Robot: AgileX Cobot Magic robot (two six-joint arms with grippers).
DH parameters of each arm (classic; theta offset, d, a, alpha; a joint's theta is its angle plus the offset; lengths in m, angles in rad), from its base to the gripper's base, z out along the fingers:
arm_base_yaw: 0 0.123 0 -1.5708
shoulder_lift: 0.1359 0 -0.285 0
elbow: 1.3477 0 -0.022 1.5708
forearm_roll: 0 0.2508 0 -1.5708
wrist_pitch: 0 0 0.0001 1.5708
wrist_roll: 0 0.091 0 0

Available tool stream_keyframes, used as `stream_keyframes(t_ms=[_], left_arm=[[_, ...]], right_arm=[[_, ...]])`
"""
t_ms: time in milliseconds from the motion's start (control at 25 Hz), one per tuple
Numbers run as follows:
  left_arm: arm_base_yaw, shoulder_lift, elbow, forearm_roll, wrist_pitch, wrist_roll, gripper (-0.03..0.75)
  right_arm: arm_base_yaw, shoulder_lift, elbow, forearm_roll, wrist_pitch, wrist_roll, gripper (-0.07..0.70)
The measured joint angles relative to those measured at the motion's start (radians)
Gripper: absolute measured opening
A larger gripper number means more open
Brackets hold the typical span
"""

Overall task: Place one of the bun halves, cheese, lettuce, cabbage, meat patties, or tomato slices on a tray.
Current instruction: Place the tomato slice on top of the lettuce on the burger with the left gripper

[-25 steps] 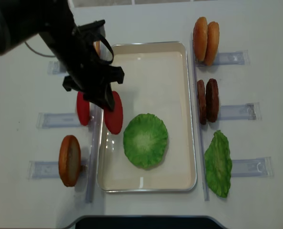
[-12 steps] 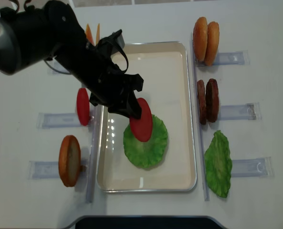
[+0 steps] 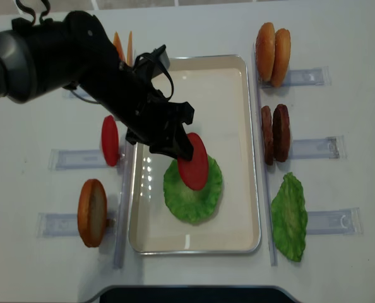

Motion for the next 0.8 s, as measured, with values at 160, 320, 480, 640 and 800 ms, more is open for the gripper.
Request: stream_keyframes(t_ms=[160, 320, 480, 640, 800], left_arm=[[-0.018, 0.030, 0.000, -0.024, -0.012, 0.016, 0.046], [-0.033, 0.050, 0.000, -0.047, -0.020, 0.036, 0.046], [-0.034, 0.056, 0.000, -0.050, -0.026, 0.038, 0.046], [-0.034, 0.065, 0.000, -0.050, -0.027, 0.038, 0.046], [-0.034, 0.081, 0.000, -0.050, -0.027, 0.038, 0.046]], right_arm=[[0.000, 0.000, 0.000, 0.000, 0.000, 0.000, 0.425], [0.000, 0.000, 0.000, 0.000, 0.000, 0.000, 0.425], [0.000, 0.000, 0.000, 0.000, 0.000, 0.000, 0.425], [0.000, 0.000, 0.000, 0.000, 0.000, 0.000, 0.425], [0.000, 0.000, 0.000, 0.000, 0.000, 0.000, 0.425]])
